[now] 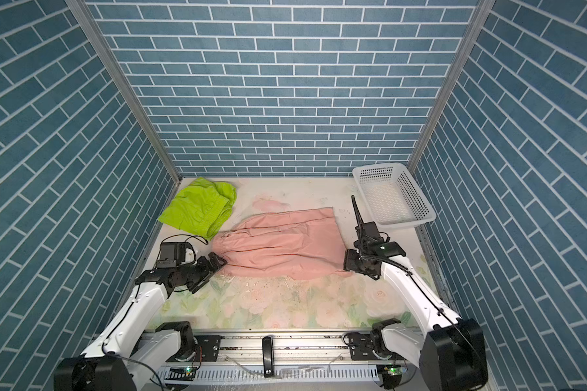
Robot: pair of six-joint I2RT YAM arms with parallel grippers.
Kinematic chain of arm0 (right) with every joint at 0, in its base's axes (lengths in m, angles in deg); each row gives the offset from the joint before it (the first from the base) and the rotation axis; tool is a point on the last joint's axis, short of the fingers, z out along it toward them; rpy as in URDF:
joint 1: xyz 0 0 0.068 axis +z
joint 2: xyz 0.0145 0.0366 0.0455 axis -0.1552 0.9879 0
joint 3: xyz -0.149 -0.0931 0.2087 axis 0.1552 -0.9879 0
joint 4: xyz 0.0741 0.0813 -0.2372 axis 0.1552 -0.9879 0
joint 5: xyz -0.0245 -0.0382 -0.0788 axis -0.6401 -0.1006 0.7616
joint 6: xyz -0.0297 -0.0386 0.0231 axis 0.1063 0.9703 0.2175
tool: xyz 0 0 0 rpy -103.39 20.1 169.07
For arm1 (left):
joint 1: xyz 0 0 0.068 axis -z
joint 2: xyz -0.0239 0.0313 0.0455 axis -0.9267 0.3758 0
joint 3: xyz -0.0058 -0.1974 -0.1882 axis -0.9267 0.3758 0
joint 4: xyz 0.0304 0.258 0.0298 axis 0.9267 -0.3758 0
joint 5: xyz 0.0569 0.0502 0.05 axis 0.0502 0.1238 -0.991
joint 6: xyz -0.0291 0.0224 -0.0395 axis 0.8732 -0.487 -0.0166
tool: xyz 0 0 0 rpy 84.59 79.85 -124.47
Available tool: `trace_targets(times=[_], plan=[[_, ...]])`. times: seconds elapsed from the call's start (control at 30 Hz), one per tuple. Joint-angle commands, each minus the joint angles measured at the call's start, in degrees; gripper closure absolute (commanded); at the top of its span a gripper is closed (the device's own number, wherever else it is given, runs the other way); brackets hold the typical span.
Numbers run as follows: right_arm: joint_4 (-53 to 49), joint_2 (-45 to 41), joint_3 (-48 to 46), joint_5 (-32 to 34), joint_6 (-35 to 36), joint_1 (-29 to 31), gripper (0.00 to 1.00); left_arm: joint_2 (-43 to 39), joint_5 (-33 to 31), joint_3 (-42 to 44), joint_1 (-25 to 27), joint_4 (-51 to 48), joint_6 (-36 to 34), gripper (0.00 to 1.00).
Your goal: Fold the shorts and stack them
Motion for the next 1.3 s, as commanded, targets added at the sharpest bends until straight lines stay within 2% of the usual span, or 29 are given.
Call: trace_targets(times=[0.0, 0.13, 0.23, 0.27, 0.43, 0.6, 0.7, 0.73, 0.87, 0.93, 0.97, 1.07, 1.17, 1.2, 1.27], plan=[[-5.8, -4.7, -2.0, -1.6, -6.1, 0.1, 0.37, 2.9, 1.5, 2.3, -0.2, 6.6, 2.6, 0.01], [-5.9, -9.0, -6.5, -3.9, -11.0, 2.5, 0.38, 5.4, 1.2, 3.1, -0.2, 9.4, 2.6, 0.03], [-3.6, -9.9, -9.6, -3.6, -13.0, 4.5, 0.38, 6.2, 0.7, 3.1, -0.2, 10.5, 2.4, 0.1], [-2.0, -9.4, -10.5, -3.3, -13.2, 5.2, 0.38, 6.4, 0.4, 3.0, -0.2, 10.6, 2.2, 0.15], [9.8, -4.8, -14.1, -1.3, -12.6, 6.5, 0.38, 6.8, -1.7, 2.1, -0.4, 8.9, 0.2, 0.54], [20.5, 0.3, -14.5, -1.3, -9.2, 6.5, 0.45, 7.2, -1.5, 0.5, -1.2, 6.3, -1.7, 0.75], [20.2, 3.3, -12.4, 0.8, -5.5, 6.5, 0.54, 7.7, -1.1, -0.3, -1.3, 5.3, -2.5, 0.83], [20.3, 3.8, -11.8, 1.0, -4.5, 6.5, 0.61, 7.8, -1.0, -0.5, -1.3, 5.1, -2.7, 0.84], [18.1, 5.2, -8.9, 3.8, -1.8, 6.5, 0.99, 8.0, -1.1, -2.4, -1.9, 2.6, -4.3, 0.89], [13.6, 5.3, -6.6, 7.6, -0.1, 6.5, 1.0, 8.0, -1.3, -3.8, -3.0, 0.0, -5.4, 0.98], [10.9, 5.1, -5.1, 10.2, 0.8, 6.5, 1.0, 7.9, -0.9, -4.6, -3.9, -1.3, -6.1, 1.0], [5.1, 4.2, -2.4, 16.5, 3.3, 6.6, 1.0, 7.7, 0.5, -6.5, -6.6, -4.3, -7.4, 1.0], [2.0, 4.4, -0.5, 17.4, 4.6, 6.7, 1.0, 7.7, 1.4, -7.7, -7.0, -5.7, -7.3, 1.0], [0.6, 4.7, 0.0, 17.4, 4.4, 6.7, 0.97, 7.9, 1.4, -7.8, -7.0, -6.1, -7.3, 1.0], [-1.9, 4.8, 1.0, 16.8, 3.7, 6.7, 0.79, 8.2, 1.0, -7.6, -7.0, -6.9, -7.3, 1.0]])
